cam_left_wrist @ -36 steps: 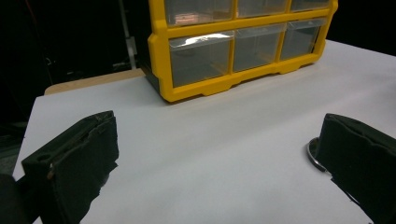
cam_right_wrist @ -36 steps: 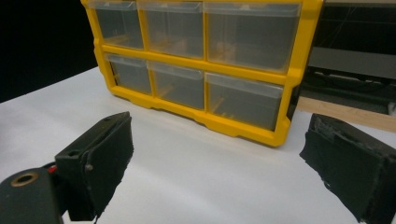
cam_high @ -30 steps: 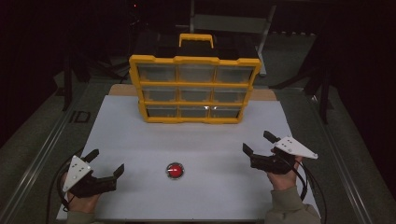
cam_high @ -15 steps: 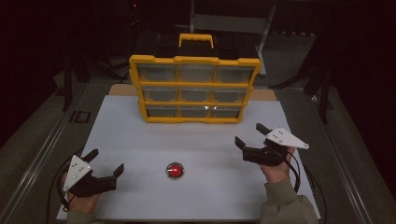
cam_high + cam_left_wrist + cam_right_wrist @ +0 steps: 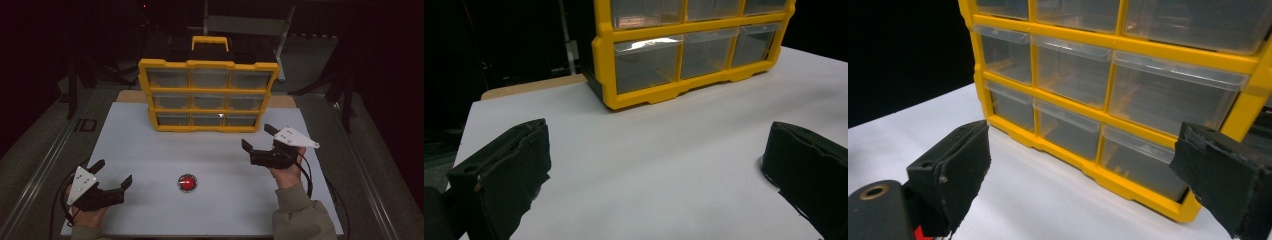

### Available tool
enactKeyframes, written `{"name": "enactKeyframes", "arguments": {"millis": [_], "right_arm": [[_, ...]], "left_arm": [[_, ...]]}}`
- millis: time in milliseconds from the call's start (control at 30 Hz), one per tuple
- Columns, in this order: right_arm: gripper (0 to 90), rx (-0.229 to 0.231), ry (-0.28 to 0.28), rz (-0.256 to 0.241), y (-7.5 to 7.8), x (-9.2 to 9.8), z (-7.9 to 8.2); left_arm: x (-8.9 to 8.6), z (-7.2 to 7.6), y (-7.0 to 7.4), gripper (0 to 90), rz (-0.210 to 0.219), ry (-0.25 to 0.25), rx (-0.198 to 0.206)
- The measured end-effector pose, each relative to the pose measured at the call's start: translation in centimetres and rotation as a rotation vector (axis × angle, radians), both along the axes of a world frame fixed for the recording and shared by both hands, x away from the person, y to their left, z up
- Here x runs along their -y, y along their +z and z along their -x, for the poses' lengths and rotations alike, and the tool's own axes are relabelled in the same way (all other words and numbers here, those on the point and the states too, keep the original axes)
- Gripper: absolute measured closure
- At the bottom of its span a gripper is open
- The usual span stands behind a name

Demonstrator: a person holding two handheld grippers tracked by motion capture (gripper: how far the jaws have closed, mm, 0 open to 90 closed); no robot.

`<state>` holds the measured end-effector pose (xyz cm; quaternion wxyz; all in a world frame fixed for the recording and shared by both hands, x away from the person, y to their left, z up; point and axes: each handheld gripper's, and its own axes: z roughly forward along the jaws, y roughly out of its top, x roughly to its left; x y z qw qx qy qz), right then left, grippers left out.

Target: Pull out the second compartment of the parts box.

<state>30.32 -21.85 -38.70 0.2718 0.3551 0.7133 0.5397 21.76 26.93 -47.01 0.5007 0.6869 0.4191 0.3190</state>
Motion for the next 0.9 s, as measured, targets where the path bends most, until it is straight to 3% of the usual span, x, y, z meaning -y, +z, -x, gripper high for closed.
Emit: {"name": "enactKeyframes", "arguments": {"millis": [600, 900], "right_arm": [[8.0, 0.019, 0.027, 0.014, 2.1, -2.5, -1.8], [8.0, 0.021, 0.030, 0.045, 2.6, -3.9, -3.2]], "left_arm": [[0.0, -0.1, 0.0, 0.0, -0.004, 0.002, 0.002], [0.0, -0.1, 0.0, 0.0, -0.002, 0.002, -0.001]]}}
